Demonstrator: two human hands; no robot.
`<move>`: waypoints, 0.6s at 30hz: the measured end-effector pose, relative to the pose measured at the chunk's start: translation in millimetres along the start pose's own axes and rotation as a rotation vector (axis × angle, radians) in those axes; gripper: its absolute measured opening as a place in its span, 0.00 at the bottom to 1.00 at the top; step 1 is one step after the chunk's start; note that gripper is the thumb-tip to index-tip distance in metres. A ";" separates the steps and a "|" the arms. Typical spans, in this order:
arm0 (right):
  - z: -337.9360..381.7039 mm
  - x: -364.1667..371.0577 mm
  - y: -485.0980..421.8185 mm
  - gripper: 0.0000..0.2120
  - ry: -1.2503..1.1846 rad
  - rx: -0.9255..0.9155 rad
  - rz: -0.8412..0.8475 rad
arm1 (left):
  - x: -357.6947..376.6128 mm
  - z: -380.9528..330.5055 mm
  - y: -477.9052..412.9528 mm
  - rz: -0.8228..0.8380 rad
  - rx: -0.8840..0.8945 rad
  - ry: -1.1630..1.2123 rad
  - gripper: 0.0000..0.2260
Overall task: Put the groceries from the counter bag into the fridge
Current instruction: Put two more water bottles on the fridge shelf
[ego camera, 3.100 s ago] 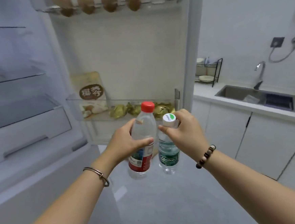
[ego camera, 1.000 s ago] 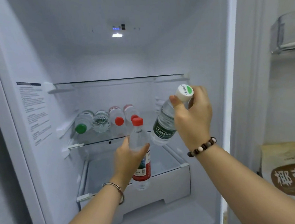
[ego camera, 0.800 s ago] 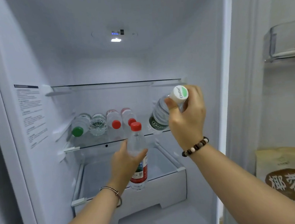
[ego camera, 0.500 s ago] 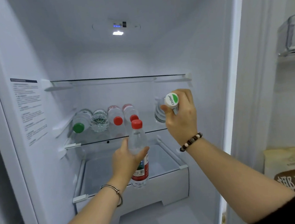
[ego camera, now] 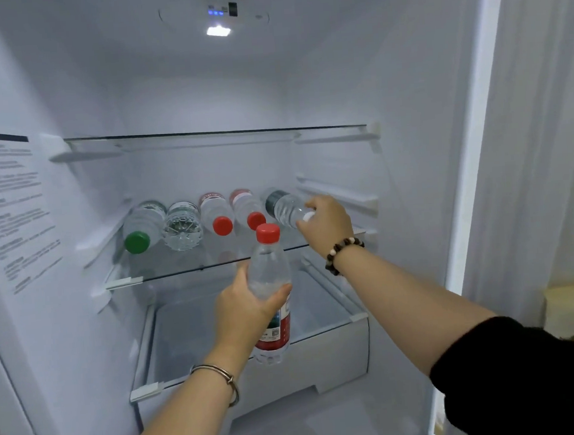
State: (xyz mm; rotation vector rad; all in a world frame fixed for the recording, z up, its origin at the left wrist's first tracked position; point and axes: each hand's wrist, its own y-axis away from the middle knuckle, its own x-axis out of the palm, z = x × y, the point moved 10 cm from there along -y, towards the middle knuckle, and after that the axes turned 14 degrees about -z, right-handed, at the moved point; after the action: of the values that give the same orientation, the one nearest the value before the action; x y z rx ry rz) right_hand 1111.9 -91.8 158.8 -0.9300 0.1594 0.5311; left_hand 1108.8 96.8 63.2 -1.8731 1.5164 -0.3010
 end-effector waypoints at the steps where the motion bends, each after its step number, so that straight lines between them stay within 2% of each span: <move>1: -1.1 9.1 -5.2 0.17 0.049 0.002 0.047 | 1.7 1.7 -0.7 0.012 -0.007 0.006 0.24; 3: 0.3 22.8 -14.8 0.17 0.076 0.015 0.115 | 3.4 2.7 -1.1 0.028 -0.014 0.019 0.22; 6: 8.2 44.4 -21.7 0.13 0.073 0.009 0.240 | 3.0 2.7 -0.1 0.044 -0.024 0.040 0.22; 9: 14.4 58.4 -23.1 0.08 0.129 -0.034 0.294 | 3.4 3.4 0.7 0.066 -0.039 0.045 0.22; 14: 9.9 71.0 -26.5 0.19 0.110 0.029 0.385 | 6.5 11.3 0.3 0.098 -0.102 0.087 0.20; 16: 9.9 67.5 -23.3 0.20 0.107 0.036 0.423 | 7.6 13.4 1.0 0.105 -0.127 0.105 0.18; 18: 13.3 56.2 -18.6 0.20 0.075 0.037 0.383 | 7.1 13.8 1.5 0.101 -0.144 0.112 0.17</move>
State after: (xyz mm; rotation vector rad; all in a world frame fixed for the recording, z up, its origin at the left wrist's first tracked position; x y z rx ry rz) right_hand 1168.3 -69.6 160.3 -0.8879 0.4192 0.8437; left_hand 1117.7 95.2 50.4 -1.9095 1.7428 -0.2592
